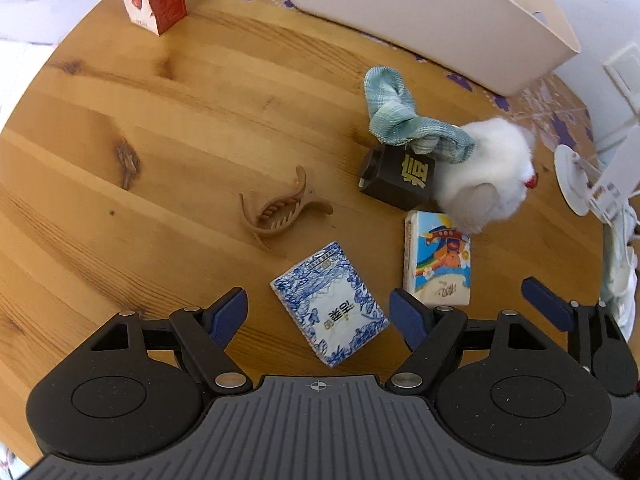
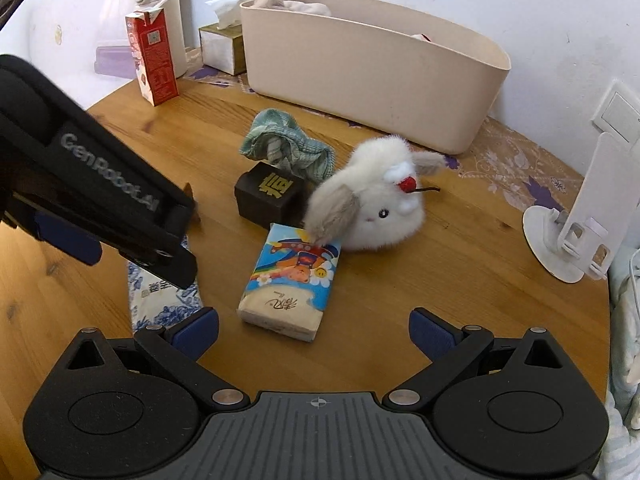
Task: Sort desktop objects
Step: 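Grasp the blue-patterned tissue pack with the left tool while the right tool grasps the colorful tissue pack, then carry both tissue packs over the basket and open both tools to drop them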
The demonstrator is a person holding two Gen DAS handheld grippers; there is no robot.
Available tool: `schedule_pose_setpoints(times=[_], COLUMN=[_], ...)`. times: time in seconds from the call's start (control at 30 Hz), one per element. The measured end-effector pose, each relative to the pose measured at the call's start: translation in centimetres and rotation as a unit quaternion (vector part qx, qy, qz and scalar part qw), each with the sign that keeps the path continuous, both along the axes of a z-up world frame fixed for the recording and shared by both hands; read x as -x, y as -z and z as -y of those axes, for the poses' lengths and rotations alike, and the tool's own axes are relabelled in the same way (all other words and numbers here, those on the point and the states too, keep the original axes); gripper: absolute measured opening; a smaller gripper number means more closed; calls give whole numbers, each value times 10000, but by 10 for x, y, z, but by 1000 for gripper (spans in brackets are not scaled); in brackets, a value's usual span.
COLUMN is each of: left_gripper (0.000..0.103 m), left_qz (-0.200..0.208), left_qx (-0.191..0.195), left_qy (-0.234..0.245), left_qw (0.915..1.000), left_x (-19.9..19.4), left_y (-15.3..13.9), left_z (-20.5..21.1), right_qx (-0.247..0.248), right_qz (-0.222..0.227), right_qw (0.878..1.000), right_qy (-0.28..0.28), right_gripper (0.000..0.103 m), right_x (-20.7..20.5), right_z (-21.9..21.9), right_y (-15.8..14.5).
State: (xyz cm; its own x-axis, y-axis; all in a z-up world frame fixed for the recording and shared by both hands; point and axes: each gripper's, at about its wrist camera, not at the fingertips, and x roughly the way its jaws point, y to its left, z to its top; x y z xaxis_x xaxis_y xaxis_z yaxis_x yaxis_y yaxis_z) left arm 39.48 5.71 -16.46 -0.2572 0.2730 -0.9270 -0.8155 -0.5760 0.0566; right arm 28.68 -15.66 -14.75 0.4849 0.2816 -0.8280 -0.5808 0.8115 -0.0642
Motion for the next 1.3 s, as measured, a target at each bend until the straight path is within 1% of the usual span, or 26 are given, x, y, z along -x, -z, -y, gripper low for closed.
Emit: schedule_pose_setpoints(times=[0.1,0.2,0.3,0.37,0.4,0.43,0.47,0.5,0.57,0.6,0.67,0.7,0.73,0.77,0.8,0.9,1.03,1.17,1.3], left_gripper=[79,79,78,76,71,63,59,52,51,51,50,47,42,37,20,20,20,20,19], left_qz=[-15,-63,40,101,120,124,84,-20,-94,-109,-179,-216,-256,-299,-344,-315,-291,-263,-197], left_qx=[108,246,272,224,196,160,166,225,231,229,219,219,221,217,217,233,231,192,105], left_qy=[-53,-112,-185,-282,-297,-289,-273,-258,-221,-187,-111,-79,-47,-16,30,141,138,77,116], left_qw=[9999,9996,9995,9993,9993,9994,9995,9994,9994,9995,9995,9995,9994,9993,9992,9991,9992,9994,9997], left_x=[-2,-1,1,3,3,3,2,1,1,0,-2,-4,-6,-6,-6,-2,2,6,7], left_y=[6,13,19,20,20,19,19,18,18,18,19,19,19,18,18,17,16,15,9], left_z=[-4,-6,-5,-4,-4,-5,-5,-7,-7,-7,-8,-8,-8,-8,-7,-5,1,7,11], right_qx=[12,-89,-163,-99,-67,-57,-66,-90,-154,-176,-222,-226,-235,-211,-201,-166,-251,-359,-475], right_qz=[-10,-85,-133,-139,-142,-164,-184,-202,-216,-225,-230,-218,-217,-212,-205,-123,-84,-10,92], right_qw=[10000,9999,9997,9999,9999,9998,9998,9997,9996,9996,9995,9995,9994,9995,9995,9997,9996,9993,9988], right_qy=[32,92,101,24,-4,-35,-46,-51,-41,-44,-74,-92,-113,-121,-135,-143,-111,-96,-107], right_gripper=[101,99,97,90,87,83,77,74,68,67,56,53,48,45,44,43,43,43,43], right_x=[-3,-7,-10,-11,-11,-12,-11,-11,-11,-11,-10,-10,-10,-10,-9,-5,-1,2,7], right_z=[0,1,0,-3,-5,-5,-5,-5,-2,-1,2,2,2,3,3,5,11,17,24], right_y=[5,7,9,12,12,13,14,14,13,13,12,11,11,10,10,9,5,-4,-15])
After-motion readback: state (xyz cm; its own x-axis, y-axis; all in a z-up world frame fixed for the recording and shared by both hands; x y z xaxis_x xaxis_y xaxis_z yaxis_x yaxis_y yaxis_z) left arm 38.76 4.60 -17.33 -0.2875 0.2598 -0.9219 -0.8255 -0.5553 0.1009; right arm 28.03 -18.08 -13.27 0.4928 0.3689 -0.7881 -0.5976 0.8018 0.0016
